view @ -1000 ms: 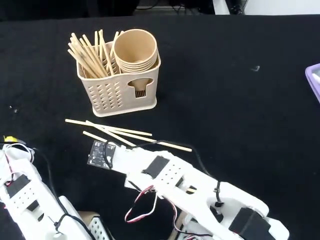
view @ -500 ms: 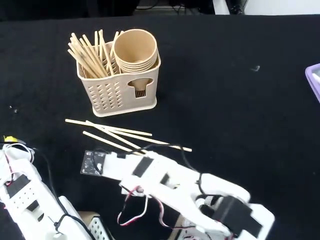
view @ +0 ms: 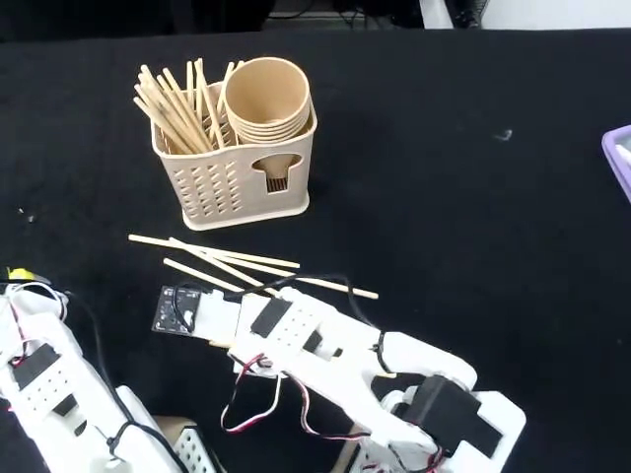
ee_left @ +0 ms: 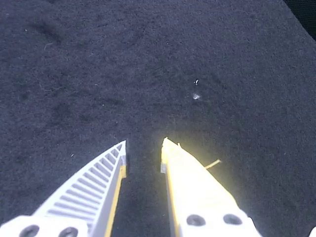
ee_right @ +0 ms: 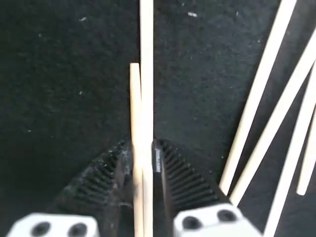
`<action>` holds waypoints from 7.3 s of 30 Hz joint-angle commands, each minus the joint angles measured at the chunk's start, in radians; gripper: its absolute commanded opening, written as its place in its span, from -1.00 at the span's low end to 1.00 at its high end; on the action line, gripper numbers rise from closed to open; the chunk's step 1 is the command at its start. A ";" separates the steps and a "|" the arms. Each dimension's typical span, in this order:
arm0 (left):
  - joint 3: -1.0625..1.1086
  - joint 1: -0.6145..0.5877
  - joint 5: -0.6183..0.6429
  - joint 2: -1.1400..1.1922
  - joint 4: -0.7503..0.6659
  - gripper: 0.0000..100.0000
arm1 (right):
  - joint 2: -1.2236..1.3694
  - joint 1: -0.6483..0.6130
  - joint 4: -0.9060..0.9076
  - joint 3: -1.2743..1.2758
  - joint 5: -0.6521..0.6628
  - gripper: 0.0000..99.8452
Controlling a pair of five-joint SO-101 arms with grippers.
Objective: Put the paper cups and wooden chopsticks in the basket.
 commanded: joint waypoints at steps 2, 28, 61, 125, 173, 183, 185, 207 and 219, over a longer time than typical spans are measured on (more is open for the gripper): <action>-0.013 0.008 -0.011 -0.017 -0.020 -0.75 | -0.143 0.003 0.107 -0.012 0.006 -0.98; -0.012 0.008 -0.011 -0.017 -0.020 -0.75 | -0.495 0.345 -0.727 -0.430 -0.430 -0.98; -0.012 0.008 -0.011 -0.017 -0.020 -0.75 | -0.242 0.342 -0.196 -0.711 -0.423 -0.63; -0.012 0.008 -0.011 -0.017 -0.020 -0.75 | 0.193 0.069 -0.091 -0.300 -0.170 -0.59; -0.012 0.008 -0.011 -0.017 -0.020 -0.75 | -0.570 0.249 -0.933 -0.346 -0.430 -0.98; -0.012 0.008 -0.011 -0.017 -0.020 -0.75 | -0.108 0.379 -1.109 -0.516 -0.436 -0.98; -0.012 0.008 -0.011 -0.017 -0.020 -0.75 | -0.042 0.388 -1.109 -0.541 -0.437 -0.98; -0.012 0.007 -0.011 -0.017 -0.020 -0.75 | -0.484 0.345 0.117 -0.430 -0.430 -0.70; -0.012 0.008 -0.011 -0.017 -0.020 -0.75 | -0.139 0.299 -0.149 -0.002 -0.140 -0.37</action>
